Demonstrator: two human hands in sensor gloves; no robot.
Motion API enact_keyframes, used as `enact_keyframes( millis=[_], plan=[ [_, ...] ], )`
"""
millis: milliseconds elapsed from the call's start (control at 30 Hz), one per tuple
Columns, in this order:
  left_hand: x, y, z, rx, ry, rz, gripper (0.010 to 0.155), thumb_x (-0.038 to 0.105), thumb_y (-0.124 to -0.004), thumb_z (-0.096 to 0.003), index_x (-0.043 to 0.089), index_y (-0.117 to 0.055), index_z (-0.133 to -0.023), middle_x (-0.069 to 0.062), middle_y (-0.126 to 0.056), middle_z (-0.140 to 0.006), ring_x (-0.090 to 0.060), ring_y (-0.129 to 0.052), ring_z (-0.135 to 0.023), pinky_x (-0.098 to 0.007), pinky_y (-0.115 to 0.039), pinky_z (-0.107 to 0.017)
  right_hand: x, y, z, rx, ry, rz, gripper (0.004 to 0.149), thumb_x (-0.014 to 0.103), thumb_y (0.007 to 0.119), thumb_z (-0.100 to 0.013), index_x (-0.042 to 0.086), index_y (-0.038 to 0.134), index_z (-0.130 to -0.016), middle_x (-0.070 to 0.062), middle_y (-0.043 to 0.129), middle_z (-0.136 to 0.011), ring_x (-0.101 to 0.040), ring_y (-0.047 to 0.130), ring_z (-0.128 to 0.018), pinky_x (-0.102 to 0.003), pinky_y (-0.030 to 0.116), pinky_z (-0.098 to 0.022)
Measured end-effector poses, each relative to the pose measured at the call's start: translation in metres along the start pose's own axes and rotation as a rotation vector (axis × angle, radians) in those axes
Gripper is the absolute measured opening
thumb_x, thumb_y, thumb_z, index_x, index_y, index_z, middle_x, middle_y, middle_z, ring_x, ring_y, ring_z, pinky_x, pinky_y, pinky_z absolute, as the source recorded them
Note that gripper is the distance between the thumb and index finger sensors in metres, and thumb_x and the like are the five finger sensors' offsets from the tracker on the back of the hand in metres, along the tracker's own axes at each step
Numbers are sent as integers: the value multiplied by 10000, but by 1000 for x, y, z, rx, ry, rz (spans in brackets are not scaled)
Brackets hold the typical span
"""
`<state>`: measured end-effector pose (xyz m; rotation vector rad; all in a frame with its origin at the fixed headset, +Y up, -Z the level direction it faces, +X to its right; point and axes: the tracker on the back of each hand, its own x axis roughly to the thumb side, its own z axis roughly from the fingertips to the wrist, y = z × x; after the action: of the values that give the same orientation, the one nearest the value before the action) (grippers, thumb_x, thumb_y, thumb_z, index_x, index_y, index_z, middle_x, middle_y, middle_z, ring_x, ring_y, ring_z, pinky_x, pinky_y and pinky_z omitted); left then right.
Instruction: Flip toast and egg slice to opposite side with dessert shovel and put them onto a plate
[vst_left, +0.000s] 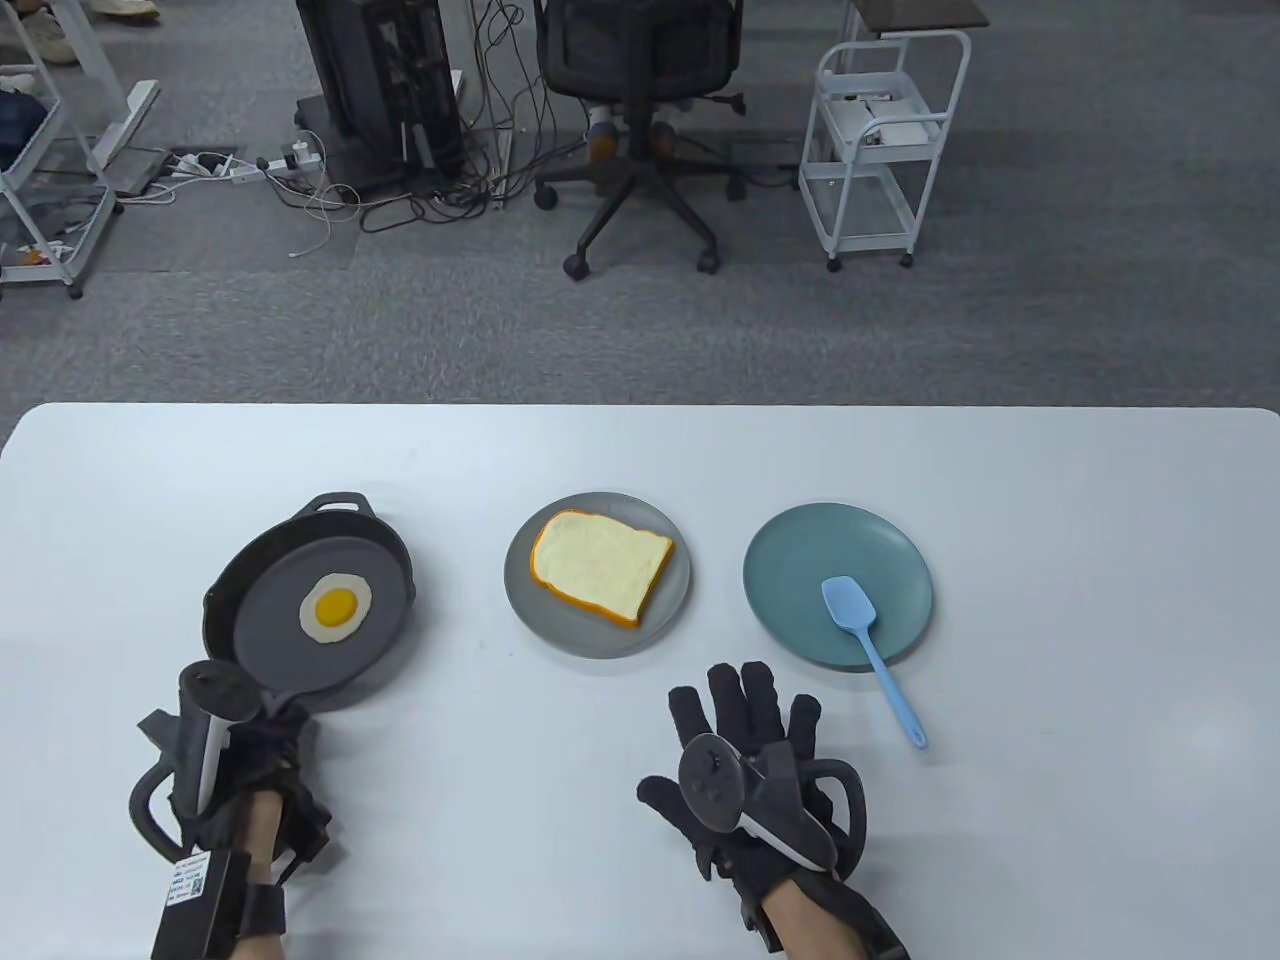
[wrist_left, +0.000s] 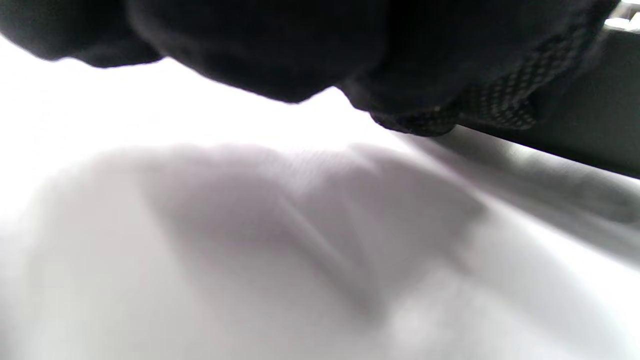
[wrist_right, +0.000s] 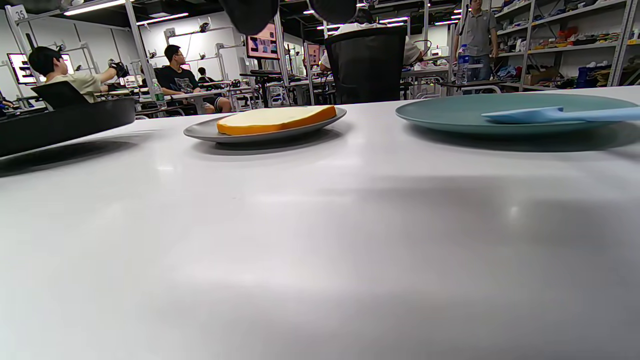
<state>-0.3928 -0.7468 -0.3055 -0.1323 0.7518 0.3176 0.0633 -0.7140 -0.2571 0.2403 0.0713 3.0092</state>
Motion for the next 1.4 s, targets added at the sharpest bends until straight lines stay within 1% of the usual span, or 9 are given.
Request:
enact_keyframes(
  millis=[167, 300, 500, 667, 933, 1033, 1133, 1233, 1400],
  plan=[
    [15, 18, 17, 86, -113, -18, 416, 601, -840, -348, 312, -951, -625, 168, -980, -183, -109, -958, -7, -335, -885, -148, 0, -1, -1, -5, 1, -1, 902, 749, 588, -378, 285, 430, -1135, -125, 332, -1288, -424, 231, -1151, -728, 243, -730],
    [35, 27, 40, 160, -253, -84, 414, 615, -853, -339, 319, -965, -606, 169, -980, -161, -110, -954, 8, -338, -887, -141, -1, -3, 0, -34, -3, -17, 901, 747, 588, -377, 284, 429, -1134, -122, 331, -1287, -422, 235, -1151, -727, 246, -730],
    [65, 26, 74, 154, -473, -138, 419, 620, -853, -327, 325, -970, -601, 165, -981, -160, -116, -953, 3, -344, -885, -149, -2, -7, 3, -80, -4, -33, 916, 748, 581, -375, 273, 396, -1136, -127, 306, -1286, -420, 222, -1150, -726, 238, -730],
    [92, 22, 106, 211, -621, -218, 426, 621, -846, -325, 329, -965, -611, 167, -983, -168, -116, -954, -5, -345, -885, -156, -3, -14, 4, -147, -3, -62, 936, 748, 571, -374, 252, 349, -1136, -131, 282, -1282, -422, 195, -1147, -726, 222, -729],
    [118, -2, 140, 101, -864, -360, 434, 620, -832, -318, 334, -957, -620, 164, -982, -187, -124, -960, -34, -354, -884, -193, -6, -18, 8, -178, 1, -83, 939, 748, 570, -373, 248, 347, -1136, -136, 276, -1280, -421, 190, -1146, -725, 227, -730],
    [123, -14, 144, 11, -964, -389, 435, 621, -832, -309, 338, -957, -616, 162, -983, -188, -127, -963, -39, -355, -886, -199, -8, -18, 7, -175, 8, -85, 937, 747, 570, -374, 248, 347, -1136, -134, 277, -1281, -423, 193, -1145, -724, 227, -730],
    [127, -28, 146, -133, -1053, -411, 432, 617, -837, -298, 342, -961, -607, 157, -989, -192, -134, -972, -51, -362, -889, -212, -10, -15, 5, -151, 21, -83, 938, 748, 568, -375, 247, 351, -1136, -137, 278, -1280, -424, 197, -1145, -724, 231, -730],
    [130, -37, 147, -198, -1096, -441, 428, 616, -843, -287, 353, -962, -603, 156, -994, -200, -140, -981, -70, -367, -891, -238, -11, -13, 4, -128, 27, -83, 936, 747, 568, -377, 244, 354, -1137, -138, 276, -1280, -425, 198, -1144, -724, 233, -729],
    [129, -44, 142, -206, -1092, -515, 423, 599, -857, -278, 353, -965, -606, 150, -1000, -208, -149, -996, -99, -381, -896, -285, -10, -13, 3, -114, 23, -80, 934, 747, 568, -378, 244, 358, -1137, -141, 266, -1278, -426, 195, -1144, -723, 236, -729]
  ],
)
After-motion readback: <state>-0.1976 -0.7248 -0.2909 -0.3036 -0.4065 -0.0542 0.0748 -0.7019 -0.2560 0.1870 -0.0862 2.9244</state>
